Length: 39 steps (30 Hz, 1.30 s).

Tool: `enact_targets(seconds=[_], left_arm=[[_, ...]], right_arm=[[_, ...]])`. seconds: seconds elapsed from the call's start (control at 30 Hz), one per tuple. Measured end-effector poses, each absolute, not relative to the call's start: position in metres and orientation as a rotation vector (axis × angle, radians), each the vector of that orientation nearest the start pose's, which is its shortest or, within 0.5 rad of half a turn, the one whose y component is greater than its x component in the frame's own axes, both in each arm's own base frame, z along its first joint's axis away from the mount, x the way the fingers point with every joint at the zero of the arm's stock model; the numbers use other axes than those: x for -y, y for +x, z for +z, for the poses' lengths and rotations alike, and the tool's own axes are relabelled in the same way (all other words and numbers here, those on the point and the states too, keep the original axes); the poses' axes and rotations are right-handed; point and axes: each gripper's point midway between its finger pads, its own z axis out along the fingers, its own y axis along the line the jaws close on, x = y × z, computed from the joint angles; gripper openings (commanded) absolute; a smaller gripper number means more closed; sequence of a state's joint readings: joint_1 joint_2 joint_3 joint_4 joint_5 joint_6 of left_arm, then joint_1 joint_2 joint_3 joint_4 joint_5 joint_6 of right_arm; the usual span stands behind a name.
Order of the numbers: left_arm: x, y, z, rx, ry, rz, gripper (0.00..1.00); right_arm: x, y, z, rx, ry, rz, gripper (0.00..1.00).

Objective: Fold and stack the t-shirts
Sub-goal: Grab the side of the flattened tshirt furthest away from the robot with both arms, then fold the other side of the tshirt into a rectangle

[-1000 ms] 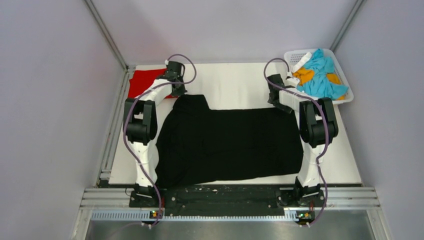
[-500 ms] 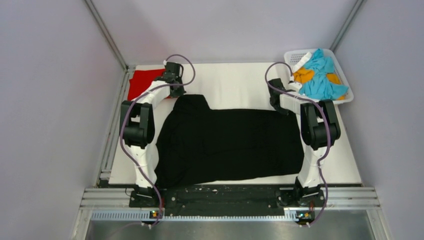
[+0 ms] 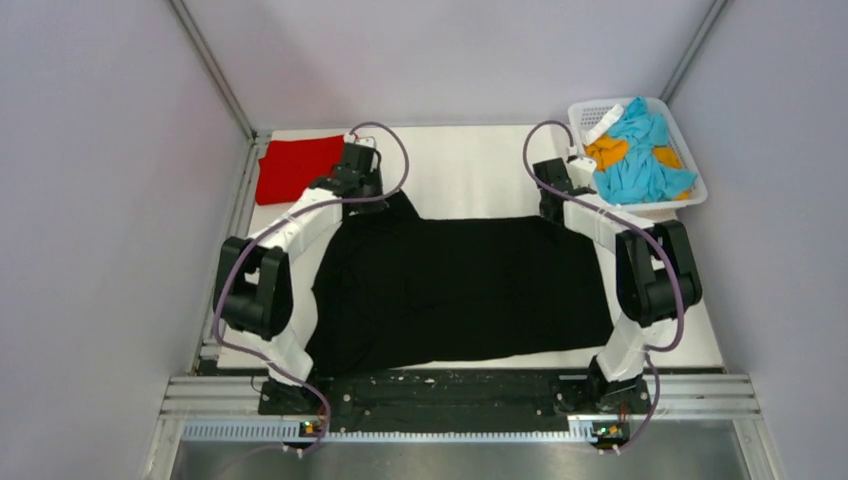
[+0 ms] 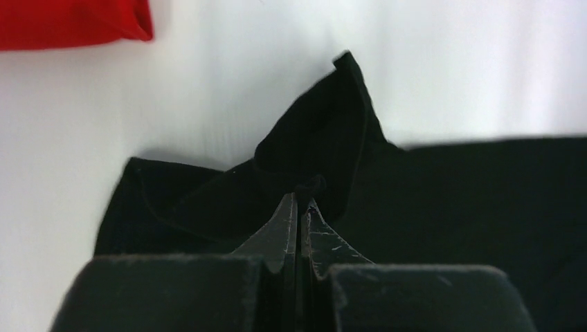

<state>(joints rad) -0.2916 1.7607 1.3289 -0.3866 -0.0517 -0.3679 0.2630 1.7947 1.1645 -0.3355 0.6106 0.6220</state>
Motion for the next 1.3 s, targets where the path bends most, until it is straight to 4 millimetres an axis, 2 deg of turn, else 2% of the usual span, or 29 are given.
enact_targets(seconds=[0.17, 0.3, 0.47, 0.6, 0.77, 0.93, 1.17, 1.3], left_arm=[[0.168, 0.39, 0.135, -2.363, -0.012, -0.242, 0.0], [0.184, 0.349, 0.143, -2.344, 0.021, -0.233, 0.0], [0.174, 0.299, 0.136, -2.364, -0.038, -0.221, 0.0], [0.164, 0.268, 0.138, -2.366, -0.096, -0.236, 0.0], [0.158, 0.238, 0.141, -2.366, -0.143, -0.276, 0.0], [0.151, 0.209, 0.132, -2.401, -0.174, -0.309, 0.0], [0.147, 0.186, 0.143, -2.407, -0.204, -0.397, 0.0], [0.153, 0.171, 0.134, -2.456, -0.187, -0.451, 0.0]], right_arm=[[-0.047, 0.403, 0.075, -2.255, 0.531, -0.276, 0.0], [-0.05, 0.381, 0.081, -2.257, 0.485, -0.24, 0.0], [-0.046, 0.363, 0.096, -2.231, 0.451, -0.212, 0.0], [-0.044, 0.355, 0.101, -2.221, 0.426, -0.196, 0.0], [-0.04, 0.343, 0.102, -2.225, 0.397, -0.206, 0.0], [-0.036, 0.339, 0.116, -2.185, 0.374, -0.205, 0.0], [-0.031, 0.332, 0.114, -2.195, 0.337, -0.238, 0.0], [-0.026, 0.331, 0.115, -2.19, 0.335, -0.272, 0.0]])
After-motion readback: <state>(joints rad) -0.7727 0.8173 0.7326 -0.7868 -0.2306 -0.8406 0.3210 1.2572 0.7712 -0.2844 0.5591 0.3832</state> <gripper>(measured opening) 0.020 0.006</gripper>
